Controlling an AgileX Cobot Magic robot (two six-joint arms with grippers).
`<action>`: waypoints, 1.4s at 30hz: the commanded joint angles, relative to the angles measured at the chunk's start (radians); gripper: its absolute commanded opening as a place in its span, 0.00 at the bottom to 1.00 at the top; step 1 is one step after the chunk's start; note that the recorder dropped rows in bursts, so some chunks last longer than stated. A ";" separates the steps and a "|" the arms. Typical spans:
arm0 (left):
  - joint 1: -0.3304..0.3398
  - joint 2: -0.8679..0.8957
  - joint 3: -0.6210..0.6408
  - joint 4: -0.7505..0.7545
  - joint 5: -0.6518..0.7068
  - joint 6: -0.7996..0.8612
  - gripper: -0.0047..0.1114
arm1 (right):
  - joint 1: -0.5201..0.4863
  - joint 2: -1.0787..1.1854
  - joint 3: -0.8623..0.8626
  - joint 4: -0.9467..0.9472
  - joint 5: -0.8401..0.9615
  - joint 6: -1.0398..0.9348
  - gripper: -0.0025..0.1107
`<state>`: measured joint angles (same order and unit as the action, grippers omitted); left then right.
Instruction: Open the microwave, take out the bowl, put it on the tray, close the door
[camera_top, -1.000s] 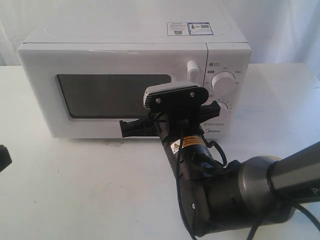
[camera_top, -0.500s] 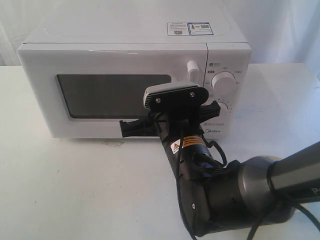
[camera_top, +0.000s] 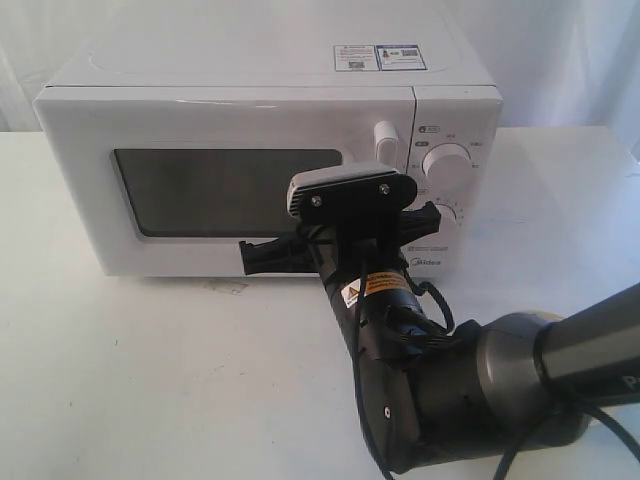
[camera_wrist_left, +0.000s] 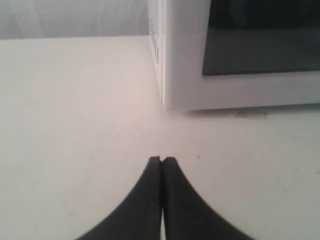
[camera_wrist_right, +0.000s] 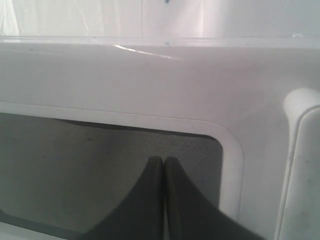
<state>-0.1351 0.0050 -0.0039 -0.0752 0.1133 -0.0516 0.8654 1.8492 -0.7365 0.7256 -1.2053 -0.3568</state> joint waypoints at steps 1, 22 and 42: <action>0.025 -0.005 0.004 0.008 0.101 -0.027 0.04 | 0.001 -0.009 0.005 0.002 -0.016 -0.005 0.02; 0.023 -0.005 0.004 0.008 0.114 -0.023 0.04 | 0.001 -0.009 0.005 0.002 -0.016 -0.005 0.02; 0.023 -0.005 0.004 0.008 0.114 -0.023 0.04 | 0.001 -0.009 0.005 0.002 -0.016 -0.005 0.02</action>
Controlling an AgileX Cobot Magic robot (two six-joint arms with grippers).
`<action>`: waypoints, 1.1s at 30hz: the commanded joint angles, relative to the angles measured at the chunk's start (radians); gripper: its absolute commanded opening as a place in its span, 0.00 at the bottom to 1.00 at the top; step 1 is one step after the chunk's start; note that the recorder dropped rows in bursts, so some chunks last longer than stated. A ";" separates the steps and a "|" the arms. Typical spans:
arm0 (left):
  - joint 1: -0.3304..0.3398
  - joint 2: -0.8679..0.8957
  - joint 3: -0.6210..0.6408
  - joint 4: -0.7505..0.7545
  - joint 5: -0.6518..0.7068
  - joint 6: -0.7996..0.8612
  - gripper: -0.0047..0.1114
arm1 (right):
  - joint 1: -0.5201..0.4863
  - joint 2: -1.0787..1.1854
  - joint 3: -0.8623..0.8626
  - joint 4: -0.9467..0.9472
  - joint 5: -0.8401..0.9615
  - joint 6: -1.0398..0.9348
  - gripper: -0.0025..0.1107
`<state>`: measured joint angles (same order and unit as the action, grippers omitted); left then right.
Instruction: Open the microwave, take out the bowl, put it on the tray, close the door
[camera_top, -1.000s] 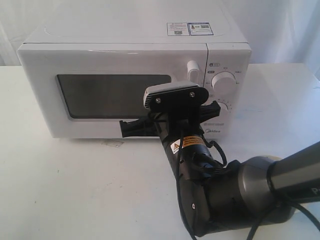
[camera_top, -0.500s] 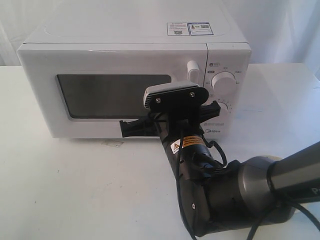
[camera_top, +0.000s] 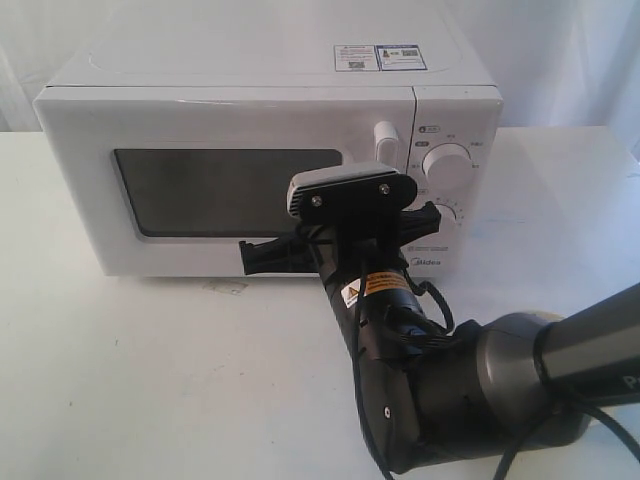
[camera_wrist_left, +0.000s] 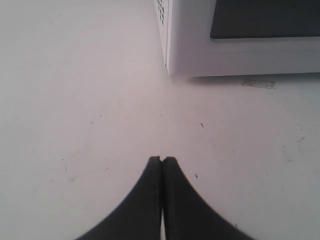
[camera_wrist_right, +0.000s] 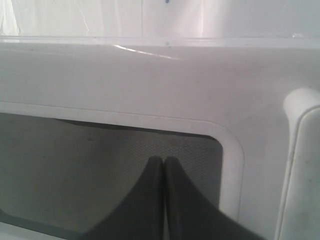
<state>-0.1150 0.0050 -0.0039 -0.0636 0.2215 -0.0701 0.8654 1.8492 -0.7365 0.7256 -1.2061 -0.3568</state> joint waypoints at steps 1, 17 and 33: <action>0.003 -0.005 0.004 -0.004 0.005 -0.004 0.04 | 0.001 -0.009 0.005 0.002 -0.015 -0.005 0.02; 0.003 -0.005 0.004 -0.004 0.005 -0.004 0.04 | 0.000 -0.226 0.005 0.124 0.329 -0.078 0.02; 0.003 -0.005 0.004 -0.004 0.005 -0.004 0.04 | -0.165 -0.916 0.260 0.189 0.912 -0.347 0.02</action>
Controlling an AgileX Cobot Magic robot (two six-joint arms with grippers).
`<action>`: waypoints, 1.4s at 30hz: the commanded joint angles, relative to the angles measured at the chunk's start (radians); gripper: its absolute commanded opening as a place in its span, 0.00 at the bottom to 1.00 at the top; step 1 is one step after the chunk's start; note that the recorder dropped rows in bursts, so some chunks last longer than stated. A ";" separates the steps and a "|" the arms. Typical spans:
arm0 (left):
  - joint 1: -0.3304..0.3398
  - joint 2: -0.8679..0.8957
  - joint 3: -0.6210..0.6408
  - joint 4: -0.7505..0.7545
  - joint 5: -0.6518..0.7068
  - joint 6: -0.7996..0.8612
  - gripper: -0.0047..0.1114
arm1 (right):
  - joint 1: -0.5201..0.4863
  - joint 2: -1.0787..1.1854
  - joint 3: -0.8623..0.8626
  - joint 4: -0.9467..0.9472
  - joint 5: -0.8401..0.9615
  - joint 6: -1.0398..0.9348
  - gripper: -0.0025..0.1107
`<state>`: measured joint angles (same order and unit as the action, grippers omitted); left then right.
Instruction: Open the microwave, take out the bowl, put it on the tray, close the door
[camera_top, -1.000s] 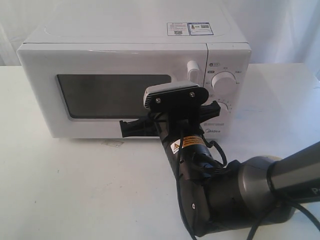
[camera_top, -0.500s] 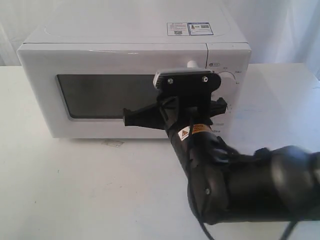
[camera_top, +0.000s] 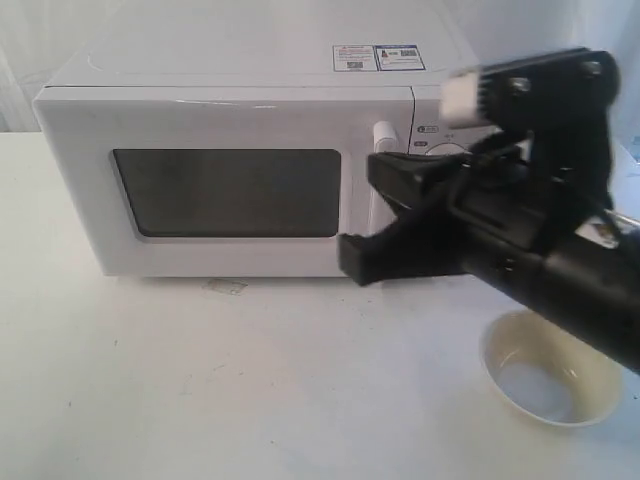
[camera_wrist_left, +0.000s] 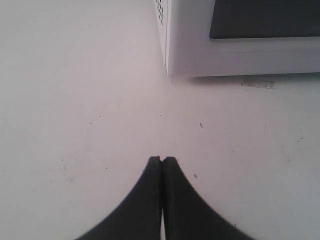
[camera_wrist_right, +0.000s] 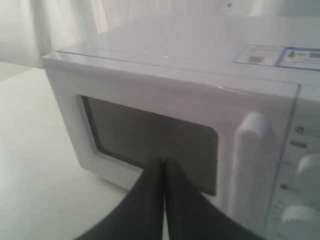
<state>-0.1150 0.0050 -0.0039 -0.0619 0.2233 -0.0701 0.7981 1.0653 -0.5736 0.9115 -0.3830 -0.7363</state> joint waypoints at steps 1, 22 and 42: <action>0.003 -0.005 0.004 -0.005 0.004 -0.004 0.04 | -0.127 -0.165 0.130 0.003 0.110 0.043 0.02; 0.003 -0.005 0.004 -0.005 0.004 -0.002 0.04 | -0.542 -0.982 0.574 0.001 0.172 0.079 0.02; 0.003 -0.005 0.004 -0.005 0.004 -0.002 0.04 | -0.590 -1.065 0.574 -0.011 0.196 0.226 0.02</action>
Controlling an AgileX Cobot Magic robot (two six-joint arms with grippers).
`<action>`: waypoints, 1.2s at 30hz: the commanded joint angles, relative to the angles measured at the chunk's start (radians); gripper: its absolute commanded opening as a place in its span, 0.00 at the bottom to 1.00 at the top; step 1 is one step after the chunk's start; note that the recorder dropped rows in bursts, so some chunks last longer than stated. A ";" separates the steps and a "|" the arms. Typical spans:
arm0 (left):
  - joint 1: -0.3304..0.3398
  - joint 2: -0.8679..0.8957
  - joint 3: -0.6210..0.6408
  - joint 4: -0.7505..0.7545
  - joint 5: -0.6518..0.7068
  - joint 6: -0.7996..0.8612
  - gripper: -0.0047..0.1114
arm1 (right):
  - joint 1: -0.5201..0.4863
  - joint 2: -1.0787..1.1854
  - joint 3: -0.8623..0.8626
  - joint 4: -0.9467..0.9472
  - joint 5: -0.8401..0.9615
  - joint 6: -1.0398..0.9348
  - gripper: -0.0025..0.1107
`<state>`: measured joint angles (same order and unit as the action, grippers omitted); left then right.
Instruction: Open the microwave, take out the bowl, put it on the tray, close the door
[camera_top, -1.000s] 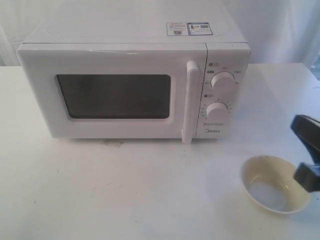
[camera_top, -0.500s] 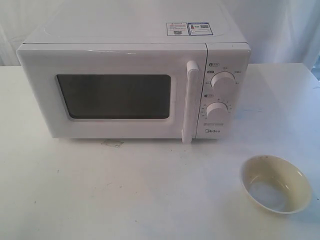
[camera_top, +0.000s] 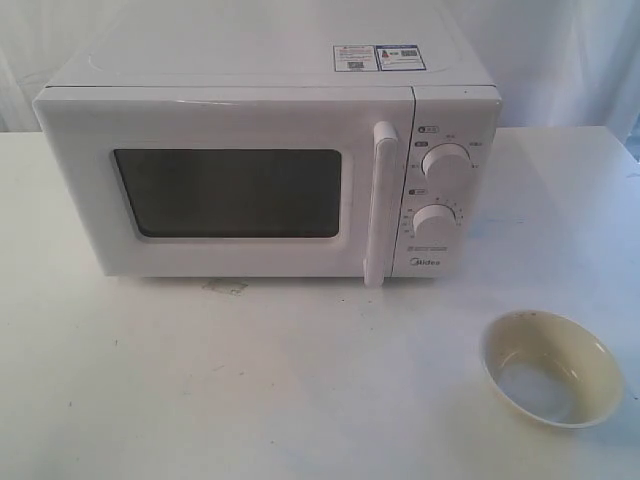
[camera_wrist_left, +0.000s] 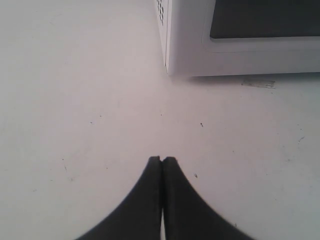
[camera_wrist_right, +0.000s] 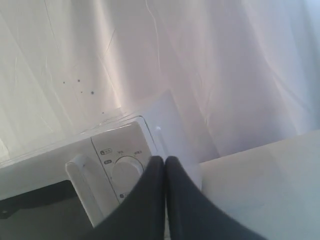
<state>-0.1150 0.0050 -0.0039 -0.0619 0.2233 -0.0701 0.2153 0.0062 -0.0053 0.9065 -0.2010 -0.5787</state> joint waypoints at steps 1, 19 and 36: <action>0.003 -0.005 0.004 -0.005 0.004 -0.002 0.04 | -0.007 -0.006 0.005 -0.006 0.019 0.060 0.02; 0.003 -0.005 0.004 -0.005 0.004 -0.002 0.04 | -0.007 -0.006 0.005 -1.043 0.429 0.739 0.02; 0.003 -0.005 0.004 -0.005 0.004 -0.002 0.04 | -0.098 -0.006 0.005 -1.035 0.560 0.777 0.02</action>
<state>-0.1150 0.0050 -0.0039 -0.0619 0.2251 -0.0701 0.1654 0.0062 -0.0053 -0.1283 0.3639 0.1650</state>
